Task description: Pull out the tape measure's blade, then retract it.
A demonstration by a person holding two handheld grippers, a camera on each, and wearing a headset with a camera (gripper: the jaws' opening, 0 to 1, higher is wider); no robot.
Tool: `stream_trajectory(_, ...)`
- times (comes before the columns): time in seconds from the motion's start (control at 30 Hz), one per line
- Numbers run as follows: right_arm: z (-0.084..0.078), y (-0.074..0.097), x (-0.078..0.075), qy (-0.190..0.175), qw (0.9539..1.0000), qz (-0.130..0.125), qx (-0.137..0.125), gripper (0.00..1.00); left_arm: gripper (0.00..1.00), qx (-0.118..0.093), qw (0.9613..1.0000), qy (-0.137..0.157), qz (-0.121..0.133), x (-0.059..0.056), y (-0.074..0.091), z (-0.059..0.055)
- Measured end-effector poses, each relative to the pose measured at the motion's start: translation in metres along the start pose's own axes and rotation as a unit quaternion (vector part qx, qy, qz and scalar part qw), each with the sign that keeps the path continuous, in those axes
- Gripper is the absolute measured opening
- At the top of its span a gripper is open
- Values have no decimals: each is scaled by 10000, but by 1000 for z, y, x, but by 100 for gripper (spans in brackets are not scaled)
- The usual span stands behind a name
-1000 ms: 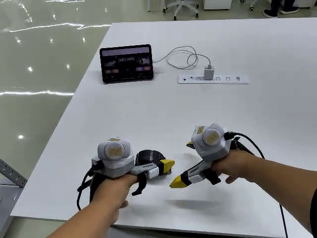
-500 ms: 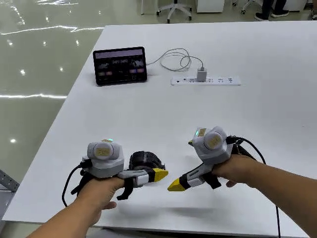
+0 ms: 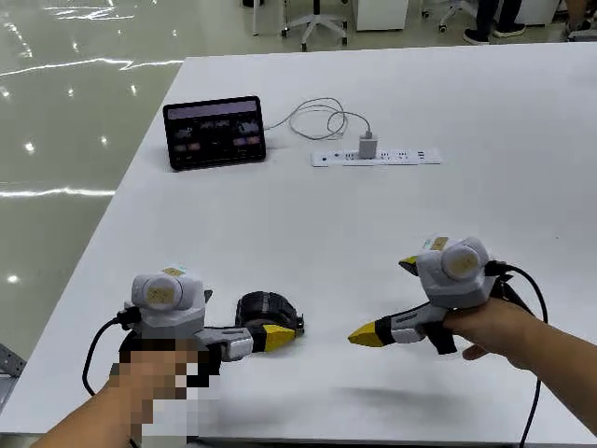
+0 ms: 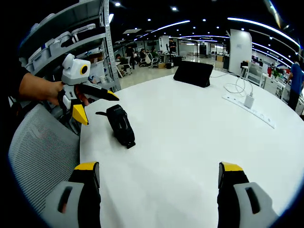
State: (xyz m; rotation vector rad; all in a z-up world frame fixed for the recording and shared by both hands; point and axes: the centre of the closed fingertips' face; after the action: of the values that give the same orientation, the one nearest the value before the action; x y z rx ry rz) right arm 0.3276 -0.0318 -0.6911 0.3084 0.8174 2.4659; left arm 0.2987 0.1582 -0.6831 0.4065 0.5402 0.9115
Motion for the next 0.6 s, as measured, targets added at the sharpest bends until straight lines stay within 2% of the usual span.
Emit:
stream_trajectory(0.13, -10, 17, -11, -76, 9998, -177, -13, 100, 100, -21, 10000, 2, -36, 3, 3, 1)
stream_trajectory(0.2, -15, 24, -15, -178, 9995, -268, -48, 100, 100, 11, 10000, 0, 28, 7, 3, 1)
stream_trajectory(0.23, -18, 26, -15, -174, 9994, -287, -29, 100, 100, 76, 9999, -9, 76, 7, 5, 0)
stream_trajectory(0.3, -25, 31, -15, -90, 9992, -382, 21, 100, 100, 33, 9999, -137, 50, 8, 5, 1)
stream_trajectory(0.37, -30, 36, -15, -156, 9991, -400, 29, 100, 100, 68, 9998, -195, 47, 9, 6, 1)
stream_trajectory(0.47, -35, 43, -17, -207, 9986, -484, 17, 100, 100, 146, 9995, -244, 116, 13, 9, -2)
stream_trajectory(0.6, -37, 55, -19, -283, 9979, -585, -26, 100, 100, 196, 9993, -325, 38, 11, 16, -4)
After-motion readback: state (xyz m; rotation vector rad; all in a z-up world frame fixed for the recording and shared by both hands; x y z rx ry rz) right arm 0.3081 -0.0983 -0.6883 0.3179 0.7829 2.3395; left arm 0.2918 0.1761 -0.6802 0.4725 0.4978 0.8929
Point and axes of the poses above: the centre of the closed fingertips' face, and the gripper's own axes: y roughly backward along the fingers, x roughly to its left, z roughly out of its top, and after that the axes turned 3 degrees about -z, right-handed
